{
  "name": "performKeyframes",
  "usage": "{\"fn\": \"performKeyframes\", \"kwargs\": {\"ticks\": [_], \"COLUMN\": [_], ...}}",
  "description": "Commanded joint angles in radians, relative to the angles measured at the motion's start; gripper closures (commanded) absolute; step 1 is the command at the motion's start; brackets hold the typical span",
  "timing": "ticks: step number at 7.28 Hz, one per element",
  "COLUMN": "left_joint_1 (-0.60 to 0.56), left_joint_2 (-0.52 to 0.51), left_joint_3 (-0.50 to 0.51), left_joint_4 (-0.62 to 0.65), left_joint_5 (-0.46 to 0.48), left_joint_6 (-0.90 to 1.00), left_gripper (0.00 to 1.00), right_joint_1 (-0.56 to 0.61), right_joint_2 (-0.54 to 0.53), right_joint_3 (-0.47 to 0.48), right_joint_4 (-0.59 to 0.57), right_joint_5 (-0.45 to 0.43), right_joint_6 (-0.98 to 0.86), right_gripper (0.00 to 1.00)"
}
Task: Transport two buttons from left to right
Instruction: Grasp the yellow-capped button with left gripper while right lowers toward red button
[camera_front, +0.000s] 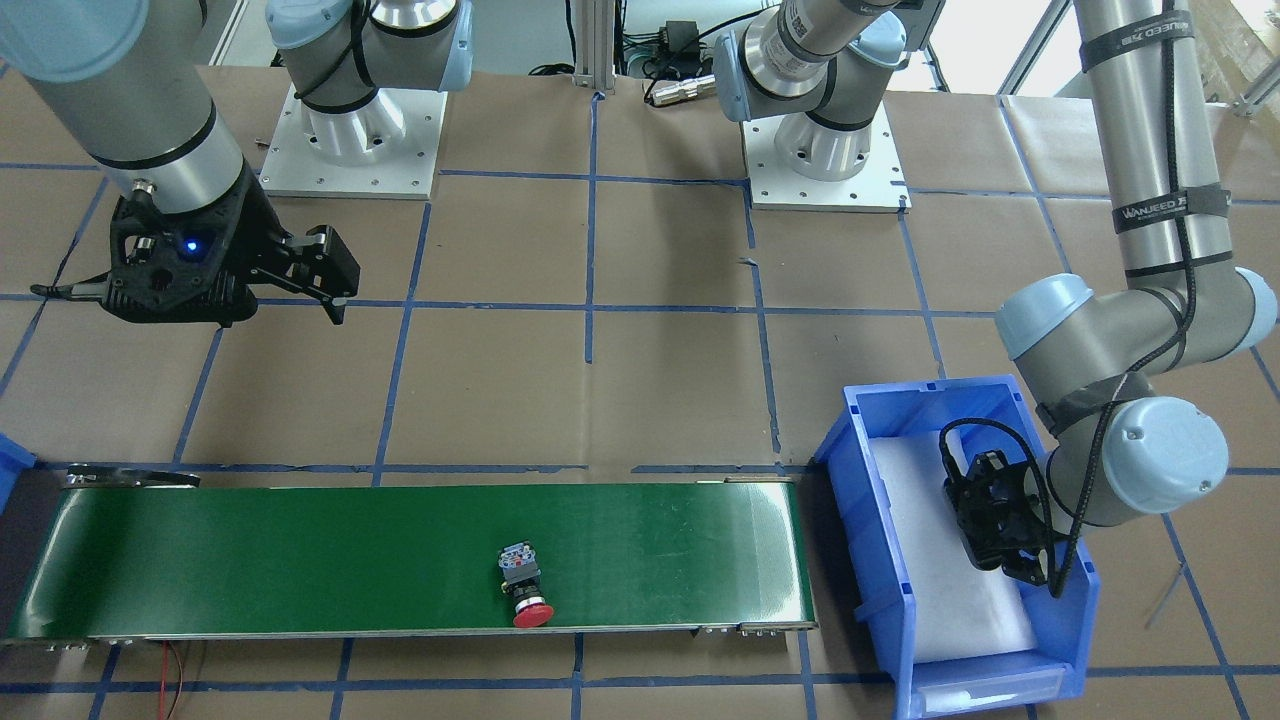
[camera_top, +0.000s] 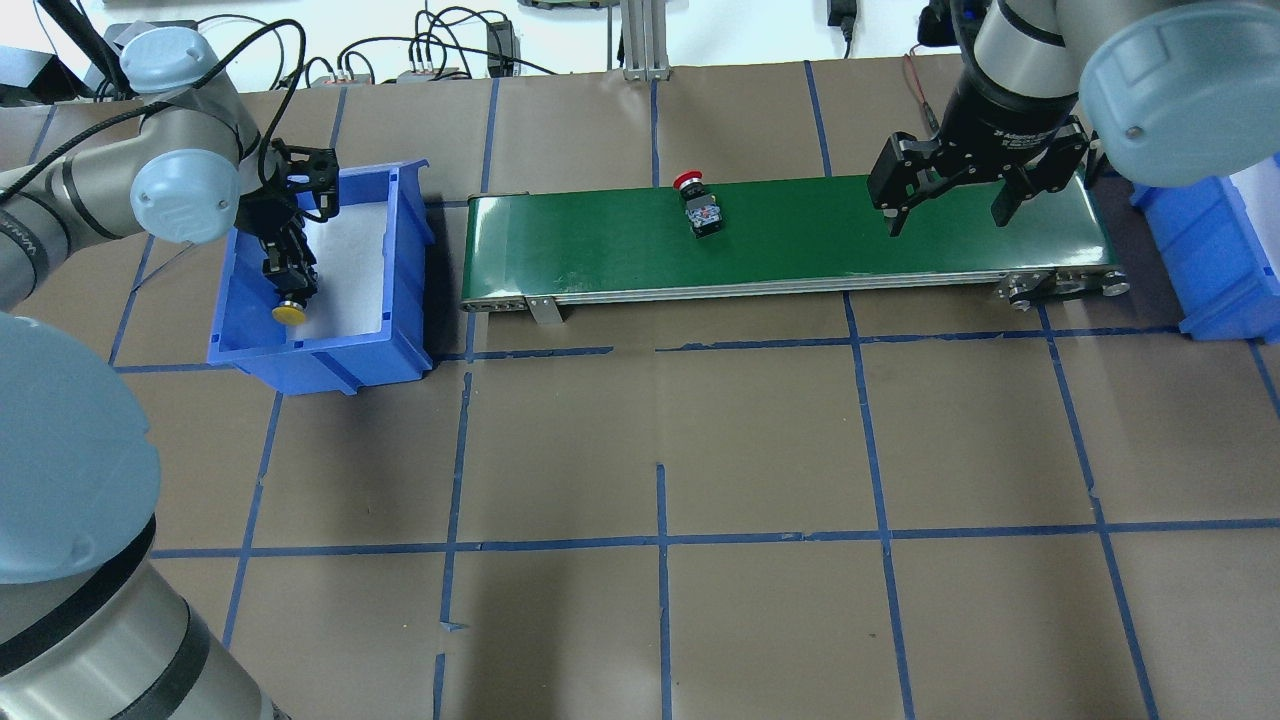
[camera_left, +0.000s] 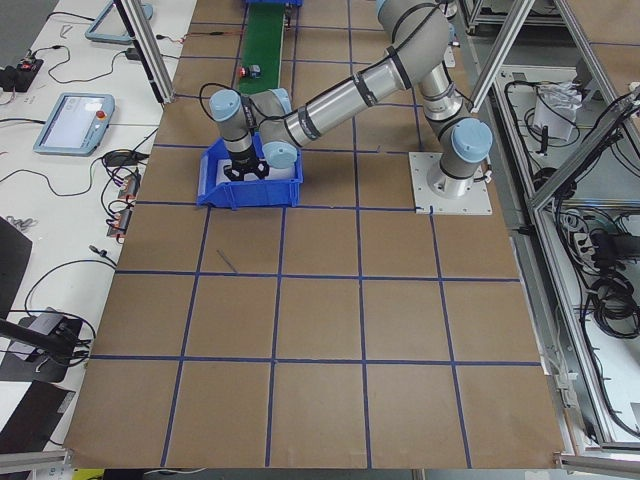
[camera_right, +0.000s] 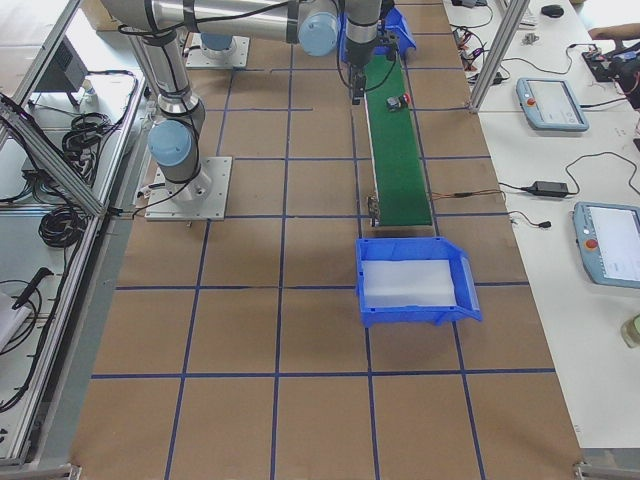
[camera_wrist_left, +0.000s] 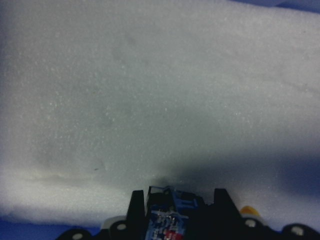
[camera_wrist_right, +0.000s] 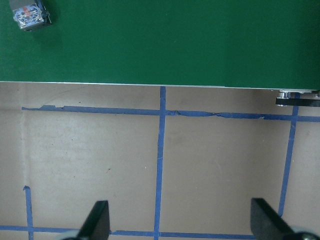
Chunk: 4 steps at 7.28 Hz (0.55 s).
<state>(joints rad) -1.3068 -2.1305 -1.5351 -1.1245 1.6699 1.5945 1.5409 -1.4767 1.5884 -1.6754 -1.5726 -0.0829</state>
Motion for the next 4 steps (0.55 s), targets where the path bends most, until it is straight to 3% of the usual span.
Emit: {"fn": "performKeyframes", "kwargs": {"ticks": [1,4], "left_joint_1": [-0.002,-0.011], "left_joint_2": [0.004,0.029], "left_joint_3": [0.009,0.029], "left_joint_4": [0.000,-0.015], "left_joint_5": [0.004,0.031], "left_joint_6": [-0.005,-0.007], "left_gripper": [0.70,0.71], "right_joint_1": [-0.001,0.001], "right_joint_2": [0.050,0.151], "right_joint_3": [0.004,-0.015], "right_joint_4": [-0.096,-0.182], "right_joint_5": [0.008,0.008], "right_joint_6": [0.012,0.038], "right_gripper": [0.00,0.00]}}
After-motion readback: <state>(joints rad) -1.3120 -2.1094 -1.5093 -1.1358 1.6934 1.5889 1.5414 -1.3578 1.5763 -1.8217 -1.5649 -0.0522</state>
